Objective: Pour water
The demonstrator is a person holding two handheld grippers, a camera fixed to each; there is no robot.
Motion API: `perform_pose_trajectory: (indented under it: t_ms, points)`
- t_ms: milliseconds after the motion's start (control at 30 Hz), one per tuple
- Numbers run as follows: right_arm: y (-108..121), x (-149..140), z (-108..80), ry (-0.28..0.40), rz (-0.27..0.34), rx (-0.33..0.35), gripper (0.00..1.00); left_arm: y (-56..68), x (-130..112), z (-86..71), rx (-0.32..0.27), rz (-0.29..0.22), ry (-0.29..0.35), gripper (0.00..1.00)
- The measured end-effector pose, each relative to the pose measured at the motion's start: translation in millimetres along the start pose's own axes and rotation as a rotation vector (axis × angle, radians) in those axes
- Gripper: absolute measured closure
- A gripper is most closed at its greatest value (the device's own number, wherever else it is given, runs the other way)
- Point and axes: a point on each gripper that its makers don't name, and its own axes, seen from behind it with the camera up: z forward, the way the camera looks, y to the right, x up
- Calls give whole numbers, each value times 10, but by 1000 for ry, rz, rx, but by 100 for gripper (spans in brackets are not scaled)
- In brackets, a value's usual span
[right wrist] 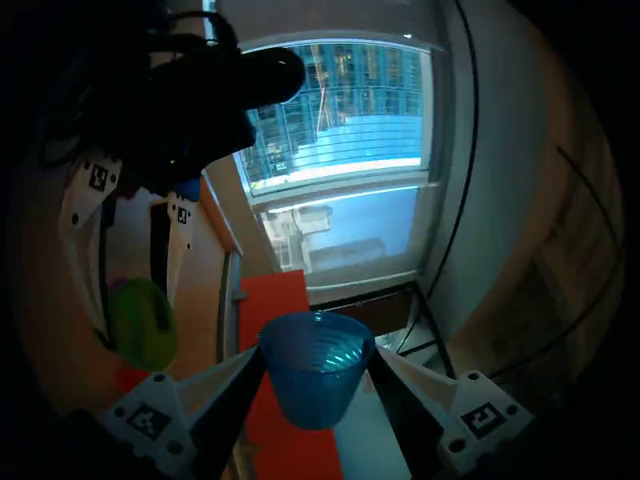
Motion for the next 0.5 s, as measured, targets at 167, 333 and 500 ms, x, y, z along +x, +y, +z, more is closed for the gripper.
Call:
perform_pose_trajectory:
  t_ms: [167, 333, 500]
  points:
    - [-55, -36, -29, -4, 166, 5, 10, -7, 25, -17, 5, 4, 2, 14]
    - [-117, -68, -60, -14, 317, 9, 10, -22, 54, -35, 9, 9, 7, 14]
    - [-183, -106, -96, -32, 470, 17, 10, -33, 81, -55, 13, 18, 9, 14]
